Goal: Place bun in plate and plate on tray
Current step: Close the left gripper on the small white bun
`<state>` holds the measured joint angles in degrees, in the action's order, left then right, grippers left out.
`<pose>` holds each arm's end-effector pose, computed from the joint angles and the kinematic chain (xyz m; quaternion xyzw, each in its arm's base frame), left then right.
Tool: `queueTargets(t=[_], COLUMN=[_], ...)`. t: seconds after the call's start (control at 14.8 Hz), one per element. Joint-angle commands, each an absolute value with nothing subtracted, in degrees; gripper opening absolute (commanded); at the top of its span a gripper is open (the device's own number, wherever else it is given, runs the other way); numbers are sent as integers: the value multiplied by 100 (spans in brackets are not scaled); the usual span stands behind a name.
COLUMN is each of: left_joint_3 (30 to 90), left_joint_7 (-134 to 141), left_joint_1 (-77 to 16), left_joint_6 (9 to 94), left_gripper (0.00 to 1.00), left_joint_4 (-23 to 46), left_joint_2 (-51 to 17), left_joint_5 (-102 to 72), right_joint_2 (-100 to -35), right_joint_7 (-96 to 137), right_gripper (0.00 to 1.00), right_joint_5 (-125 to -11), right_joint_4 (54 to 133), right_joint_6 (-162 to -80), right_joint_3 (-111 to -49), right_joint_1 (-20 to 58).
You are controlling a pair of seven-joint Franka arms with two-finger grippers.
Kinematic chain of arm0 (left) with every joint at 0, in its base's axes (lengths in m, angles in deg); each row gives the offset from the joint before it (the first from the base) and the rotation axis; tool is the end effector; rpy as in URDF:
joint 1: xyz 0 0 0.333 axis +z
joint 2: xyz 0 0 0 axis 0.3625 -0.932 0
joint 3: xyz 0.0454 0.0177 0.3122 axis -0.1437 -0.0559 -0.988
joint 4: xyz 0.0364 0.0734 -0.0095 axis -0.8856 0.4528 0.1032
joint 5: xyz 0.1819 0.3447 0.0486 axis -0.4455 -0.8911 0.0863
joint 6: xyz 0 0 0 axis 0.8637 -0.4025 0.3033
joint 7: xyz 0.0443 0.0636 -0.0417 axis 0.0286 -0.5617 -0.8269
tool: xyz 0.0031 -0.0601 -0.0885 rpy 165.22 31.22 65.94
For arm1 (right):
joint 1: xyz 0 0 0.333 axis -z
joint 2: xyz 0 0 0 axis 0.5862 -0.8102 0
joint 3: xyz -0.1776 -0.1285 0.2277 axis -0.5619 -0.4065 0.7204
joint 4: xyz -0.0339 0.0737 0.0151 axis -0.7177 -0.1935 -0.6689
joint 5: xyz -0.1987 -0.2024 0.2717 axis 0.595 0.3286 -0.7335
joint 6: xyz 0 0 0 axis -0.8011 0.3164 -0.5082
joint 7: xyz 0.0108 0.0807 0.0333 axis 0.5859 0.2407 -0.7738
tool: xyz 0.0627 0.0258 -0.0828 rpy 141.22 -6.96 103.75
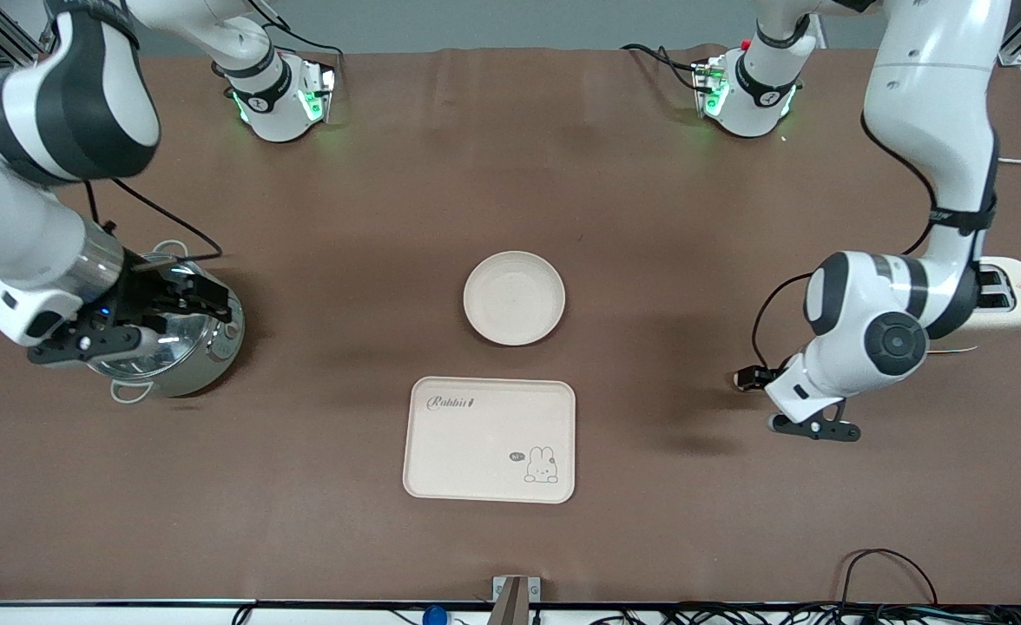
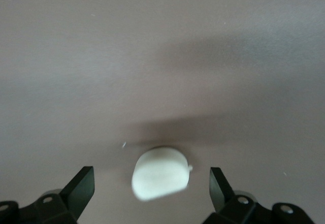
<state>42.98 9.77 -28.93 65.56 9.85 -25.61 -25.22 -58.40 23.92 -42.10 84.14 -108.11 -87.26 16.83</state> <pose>0.6624 -0.0990 0.2374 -0.9965 0.0826 0.0147 0.0064 0.6295 0.1013 0.5041 -0.9965 -0.0538 0.0081 0.0636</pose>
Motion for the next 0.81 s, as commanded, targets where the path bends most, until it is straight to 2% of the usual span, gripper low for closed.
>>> queueTargets(t=[0.0,0.14,0.2,0.41,0.61,0.75], left_joint_3=[4359,4368,4368,4368,4377,4377], left_joint_7=[1016,1016,1024,1051,1060,1060], left_joint_1=[-2829,-2776,-2776,-2767,-2758,-2767], left_joint_6=[7144,7329,7460,7629,7637,7637], left_gripper=[100,95,90,65,46,24], left_joint_4=[1507,1666,1745,1860,1904,1904], left_joint_2=[-2382,-2409,-2418,-2418,-2426,-2418], left_joint_5=[-2648,-2648,-2648,-2648,-2639,-2631], right_joint_2=[-6183,-6403,-6482,-6676,-6764,-6834], right_joint_7=[2448,2448,2448,2448,2448,2448], right_gripper=[100,99,99,95,92,90], right_joint_5=[-4370,-4370,-4361,-4387,-4396,-4396], right_joint_4=[8324,8289,8289,8289,8271,8271], right_joint_6=[-10840,-11023,-11102,-11147,-11138,-11199], right_joint_3=[-8761,-8761,-8761,-8761,-8753,-8761], right_joint_1=[1524,1305,1208,1146,1014,882])
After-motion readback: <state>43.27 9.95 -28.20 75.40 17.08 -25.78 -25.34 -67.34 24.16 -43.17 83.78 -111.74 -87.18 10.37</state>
